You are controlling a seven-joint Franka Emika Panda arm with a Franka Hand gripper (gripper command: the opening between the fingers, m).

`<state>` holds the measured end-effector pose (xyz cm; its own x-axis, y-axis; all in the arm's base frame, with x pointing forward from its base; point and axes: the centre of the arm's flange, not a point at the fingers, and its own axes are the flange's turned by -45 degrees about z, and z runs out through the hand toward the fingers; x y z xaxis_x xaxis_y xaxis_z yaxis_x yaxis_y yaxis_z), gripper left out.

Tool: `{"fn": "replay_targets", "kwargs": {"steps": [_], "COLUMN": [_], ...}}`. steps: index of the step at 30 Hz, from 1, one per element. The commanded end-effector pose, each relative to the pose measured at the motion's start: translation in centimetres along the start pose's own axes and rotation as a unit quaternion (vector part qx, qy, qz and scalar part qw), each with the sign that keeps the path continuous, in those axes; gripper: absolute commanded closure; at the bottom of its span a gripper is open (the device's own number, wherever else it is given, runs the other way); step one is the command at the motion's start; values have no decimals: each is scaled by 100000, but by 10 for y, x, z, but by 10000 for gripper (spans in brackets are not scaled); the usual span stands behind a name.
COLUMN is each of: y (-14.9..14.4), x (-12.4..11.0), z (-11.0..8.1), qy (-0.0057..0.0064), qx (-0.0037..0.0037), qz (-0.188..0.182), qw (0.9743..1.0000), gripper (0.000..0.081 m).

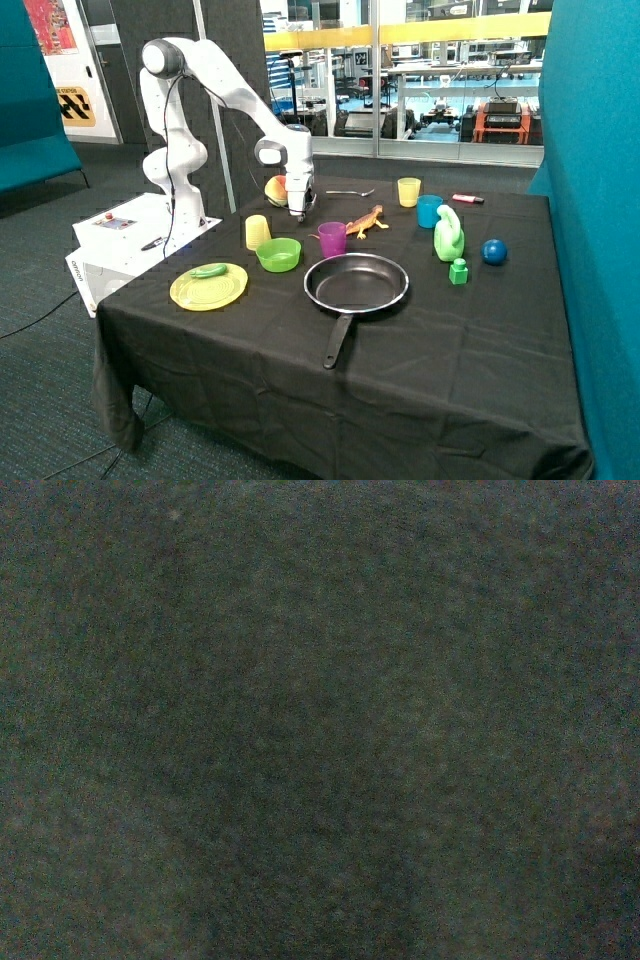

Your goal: Roll the dices in the bowl

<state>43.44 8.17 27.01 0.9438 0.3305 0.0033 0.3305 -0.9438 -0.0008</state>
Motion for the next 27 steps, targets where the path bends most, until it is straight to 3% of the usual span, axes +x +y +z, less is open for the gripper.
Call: {"fn": "replay_targets", "kwargs": {"steps": [1, 16, 19, 27], "y": [5, 3, 1, 4], "x": [-4, -13, -13, 8], "z": [-2, 1, -6, -49], "qy": [-163, -163, -163, -164], "qx": [-39, -39, -38, -36], "qz": [919, 872, 405, -968], "qw": [99996, 99996, 99999, 99995], "gripper": [808, 808, 808, 808]}}
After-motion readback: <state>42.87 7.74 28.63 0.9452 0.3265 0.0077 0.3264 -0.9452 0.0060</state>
